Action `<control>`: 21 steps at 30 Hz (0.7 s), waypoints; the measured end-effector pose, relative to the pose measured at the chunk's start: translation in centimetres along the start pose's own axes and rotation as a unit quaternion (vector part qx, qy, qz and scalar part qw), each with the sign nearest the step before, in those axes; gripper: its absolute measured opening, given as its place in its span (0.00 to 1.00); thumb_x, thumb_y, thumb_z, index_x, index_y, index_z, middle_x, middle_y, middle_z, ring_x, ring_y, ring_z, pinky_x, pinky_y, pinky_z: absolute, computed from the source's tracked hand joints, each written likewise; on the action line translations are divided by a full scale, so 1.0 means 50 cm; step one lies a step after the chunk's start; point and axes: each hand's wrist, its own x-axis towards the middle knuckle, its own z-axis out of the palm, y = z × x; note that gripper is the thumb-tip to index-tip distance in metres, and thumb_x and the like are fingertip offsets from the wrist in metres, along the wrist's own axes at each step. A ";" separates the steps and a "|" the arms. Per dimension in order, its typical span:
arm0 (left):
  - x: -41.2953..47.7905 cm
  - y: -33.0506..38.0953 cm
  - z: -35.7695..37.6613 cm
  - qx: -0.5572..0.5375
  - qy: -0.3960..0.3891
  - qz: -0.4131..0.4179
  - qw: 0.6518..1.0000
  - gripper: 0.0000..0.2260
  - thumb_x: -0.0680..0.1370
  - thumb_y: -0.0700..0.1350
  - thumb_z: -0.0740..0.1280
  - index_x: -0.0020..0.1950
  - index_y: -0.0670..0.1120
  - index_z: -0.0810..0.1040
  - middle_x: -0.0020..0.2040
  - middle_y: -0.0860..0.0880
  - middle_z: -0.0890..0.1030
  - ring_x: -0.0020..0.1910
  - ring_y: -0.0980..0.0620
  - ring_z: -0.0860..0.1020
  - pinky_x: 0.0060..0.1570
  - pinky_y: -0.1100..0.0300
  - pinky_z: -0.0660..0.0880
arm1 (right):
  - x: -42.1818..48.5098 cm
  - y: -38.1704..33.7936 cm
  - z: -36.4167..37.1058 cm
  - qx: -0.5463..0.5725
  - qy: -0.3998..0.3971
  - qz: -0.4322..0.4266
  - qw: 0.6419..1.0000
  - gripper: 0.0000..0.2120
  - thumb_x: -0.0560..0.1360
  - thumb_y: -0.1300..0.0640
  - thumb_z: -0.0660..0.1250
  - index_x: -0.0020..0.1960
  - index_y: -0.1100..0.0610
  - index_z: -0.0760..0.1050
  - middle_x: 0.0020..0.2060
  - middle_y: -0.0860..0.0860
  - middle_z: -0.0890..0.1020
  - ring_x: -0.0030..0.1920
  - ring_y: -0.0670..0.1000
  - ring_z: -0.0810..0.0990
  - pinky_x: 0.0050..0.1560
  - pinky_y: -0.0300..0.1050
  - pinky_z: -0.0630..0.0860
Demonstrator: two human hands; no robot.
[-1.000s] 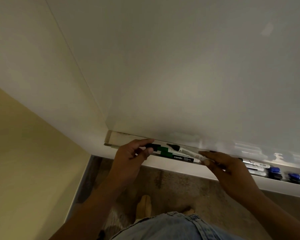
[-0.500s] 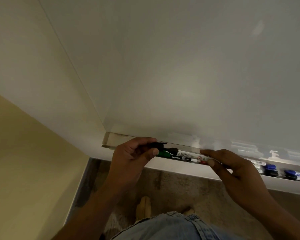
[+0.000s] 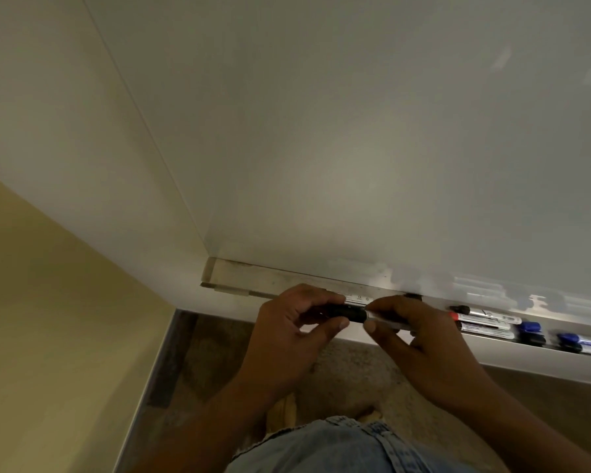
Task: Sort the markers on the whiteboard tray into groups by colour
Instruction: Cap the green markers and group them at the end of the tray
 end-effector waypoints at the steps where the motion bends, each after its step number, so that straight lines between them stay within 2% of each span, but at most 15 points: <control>1: -0.003 0.002 0.007 0.011 0.004 0.012 1.000 0.15 0.70 0.41 0.75 0.52 0.57 0.81 0.49 0.58 0.82 0.51 0.60 0.80 0.49 0.67 0.77 | 0.003 -0.002 0.004 -0.022 -0.002 0.005 1.000 0.19 0.68 0.30 0.57 0.45 0.42 0.76 0.38 0.39 0.80 0.43 0.37 0.77 0.33 0.34 0.72; 4: -0.009 0.010 0.016 0.041 -0.011 0.051 0.998 0.13 0.72 0.45 0.73 0.54 0.57 0.79 0.49 0.62 0.80 0.51 0.62 0.79 0.49 0.70 0.75 | 0.010 -0.003 0.013 -0.082 0.003 0.024 0.996 0.28 0.64 0.22 0.55 0.32 0.47 0.72 0.26 0.45 0.77 0.31 0.42 0.76 0.29 0.36 0.68; 6: -0.012 0.016 0.018 0.070 -0.034 0.079 0.994 0.11 0.73 0.48 0.71 0.54 0.56 0.80 0.48 0.66 0.78 0.52 0.64 0.78 0.50 0.73 0.73 | 0.013 -0.002 0.018 -0.102 0.007 0.040 0.994 0.33 0.60 0.19 0.52 0.29 0.49 0.71 0.23 0.47 0.74 0.25 0.43 0.72 0.28 0.38 0.67; 8: -0.013 0.019 0.019 0.086 -0.042 0.098 0.991 0.11 0.73 0.45 0.71 0.54 0.52 0.81 0.49 0.64 0.78 0.52 0.64 0.78 0.51 0.72 0.73 | 0.013 -0.001 0.021 -0.120 0.011 0.045 0.992 0.36 0.58 0.17 0.50 0.28 0.51 0.70 0.21 0.48 0.72 0.23 0.44 0.70 0.27 0.37 0.64; 11: -0.011 0.019 0.019 0.089 -0.035 0.114 0.989 0.12 0.72 0.41 0.72 0.55 0.49 0.81 0.49 0.60 0.80 0.52 0.63 0.78 0.51 0.71 0.74 | 0.014 -0.001 0.024 -0.120 0.029 0.041 0.991 0.36 0.58 0.17 0.51 0.26 0.52 0.68 0.19 0.47 0.70 0.21 0.43 0.67 0.26 0.36 0.61; 14: -0.010 0.020 0.021 0.093 -0.025 0.120 0.988 0.14 0.72 0.42 0.72 0.57 0.49 0.80 0.51 0.62 0.79 0.53 0.65 0.77 0.52 0.72 0.72 | 0.017 -0.001 0.024 -0.107 0.035 0.039 0.993 0.37 0.57 0.17 0.50 0.27 0.51 0.69 0.19 0.47 0.70 0.21 0.44 0.69 0.27 0.37 0.62; 18: -0.006 0.019 0.027 0.086 -0.013 0.122 0.989 0.14 0.71 0.42 0.71 0.57 0.50 0.80 0.51 0.62 0.79 0.53 0.63 0.78 0.52 0.70 0.74 | 0.019 -0.002 0.025 -0.103 0.061 0.024 0.992 0.31 0.61 0.20 0.53 0.25 0.48 0.66 0.18 0.45 0.69 0.21 0.44 0.69 0.27 0.37 0.61; 21: -0.003 0.015 0.030 0.088 -0.014 0.132 0.987 0.13 0.72 0.44 0.70 0.56 0.49 0.81 0.51 0.58 0.81 0.52 0.61 0.79 0.52 0.66 0.76 | 0.020 0.004 0.030 -0.111 0.072 0.027 0.991 0.31 0.61 0.20 0.53 0.24 0.49 0.65 0.18 0.46 0.68 0.21 0.44 0.68 0.28 0.38 0.63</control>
